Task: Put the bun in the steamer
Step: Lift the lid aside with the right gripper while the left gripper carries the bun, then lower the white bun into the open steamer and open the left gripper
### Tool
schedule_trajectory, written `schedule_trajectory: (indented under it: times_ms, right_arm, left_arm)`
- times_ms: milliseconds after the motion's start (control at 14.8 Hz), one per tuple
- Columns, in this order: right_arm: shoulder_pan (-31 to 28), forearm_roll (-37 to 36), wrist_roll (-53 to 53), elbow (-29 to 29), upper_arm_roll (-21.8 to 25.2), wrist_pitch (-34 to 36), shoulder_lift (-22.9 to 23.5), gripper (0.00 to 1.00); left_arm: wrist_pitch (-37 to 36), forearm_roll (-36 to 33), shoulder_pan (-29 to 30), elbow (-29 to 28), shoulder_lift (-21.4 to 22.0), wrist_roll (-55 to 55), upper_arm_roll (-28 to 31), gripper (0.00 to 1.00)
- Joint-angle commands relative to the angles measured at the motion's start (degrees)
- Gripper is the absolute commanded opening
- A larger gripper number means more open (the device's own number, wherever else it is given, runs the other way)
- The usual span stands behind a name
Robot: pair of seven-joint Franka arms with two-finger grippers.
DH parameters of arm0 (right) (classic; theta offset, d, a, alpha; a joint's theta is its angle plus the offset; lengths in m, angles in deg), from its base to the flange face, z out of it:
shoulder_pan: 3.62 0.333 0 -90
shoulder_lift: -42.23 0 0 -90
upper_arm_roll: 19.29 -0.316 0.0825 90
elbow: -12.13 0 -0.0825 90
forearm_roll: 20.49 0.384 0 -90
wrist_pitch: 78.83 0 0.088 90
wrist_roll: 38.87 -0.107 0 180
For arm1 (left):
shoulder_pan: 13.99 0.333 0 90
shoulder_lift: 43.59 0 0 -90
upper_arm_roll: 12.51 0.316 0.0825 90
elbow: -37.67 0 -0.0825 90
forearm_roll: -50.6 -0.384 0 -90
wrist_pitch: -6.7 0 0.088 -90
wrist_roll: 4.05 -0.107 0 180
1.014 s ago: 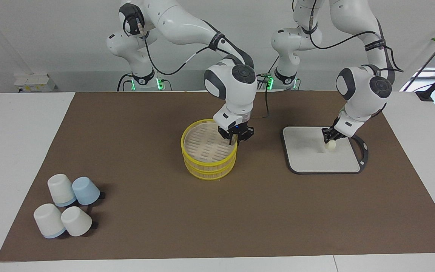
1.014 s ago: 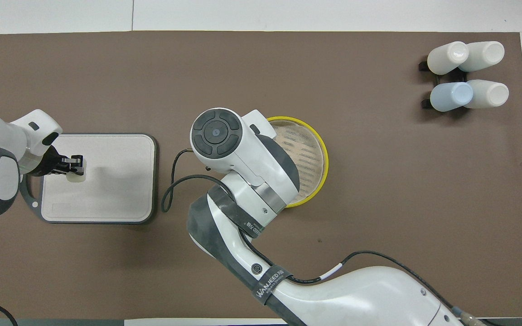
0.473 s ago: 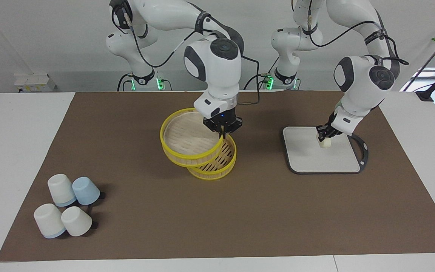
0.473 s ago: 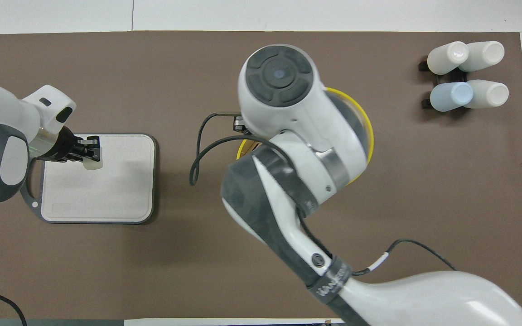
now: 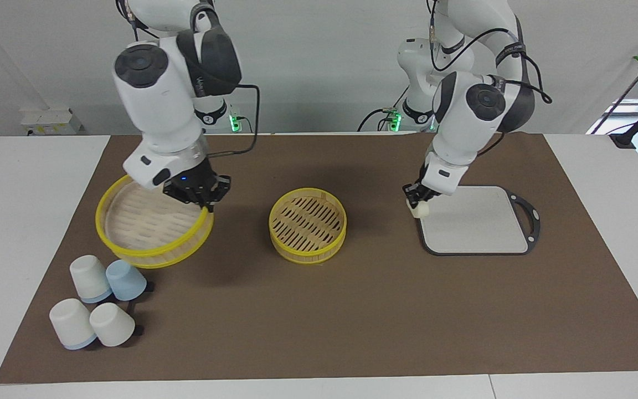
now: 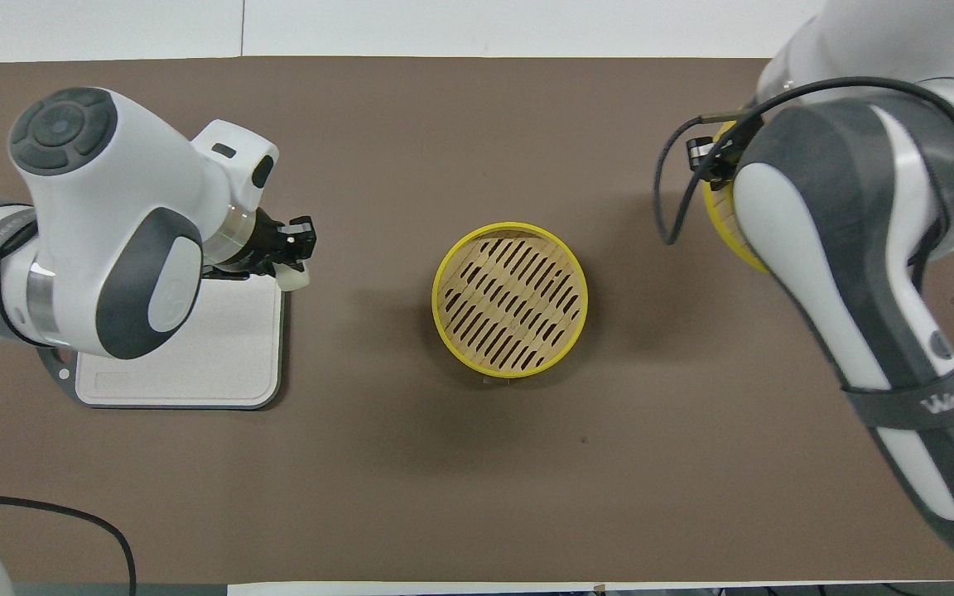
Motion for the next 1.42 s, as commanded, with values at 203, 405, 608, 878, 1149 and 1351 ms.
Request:
schedule_trajectory:
  times_ms: [203, 405, 608, 878, 1149, 1351]
  right_arm:
    - [-7.61, 0.49, 6.32, 7.85, -0.71, 0.39, -4.4, 0.0]
    - [-8.49, 0.49, 6.32, 8.13, -0.71, 0.38, -4.49, 0.0]
    - [-8.06, 0.49, 5.71, 8.13, -0.71, 0.21, -4.58, 0.0]
    - [-7.97, 0.49, 5.53, 8.48, -0.8, 0.12, -4.84, 0.0]
    - [-8.05, 0.57, 5.62, 8.66, -0.8, 0.21, -4.93, 0.0]
    - [-8.14, 0.57, 5.62, 8.66, -0.8, 0.3, -4.93, 0.0]
  left_arm:
    - [-2.0, 3.57, -11.34, 13.71, -10.22, 13.94, 0.91, 0.26]
    - [-0.6, 2.95, -16.18, 16.44, -16.81, 16.93, 1.18, 0.27]
    - [1.78, 2.95, -17.59, 16.36, -18.58, 16.94, 1.18, 0.27]
    - [3.89, 2.87, -20.48, 16.27, -20.61, 17.11, 1.18, 0.27]
    - [5.82, 2.51, -21.72, 15.22, -21.14, 17.9, 1.09, 0.28]
    - [6.53, 2.34, -22.6, 13.38, -20.88, 17.9, 1.18, 0.3]
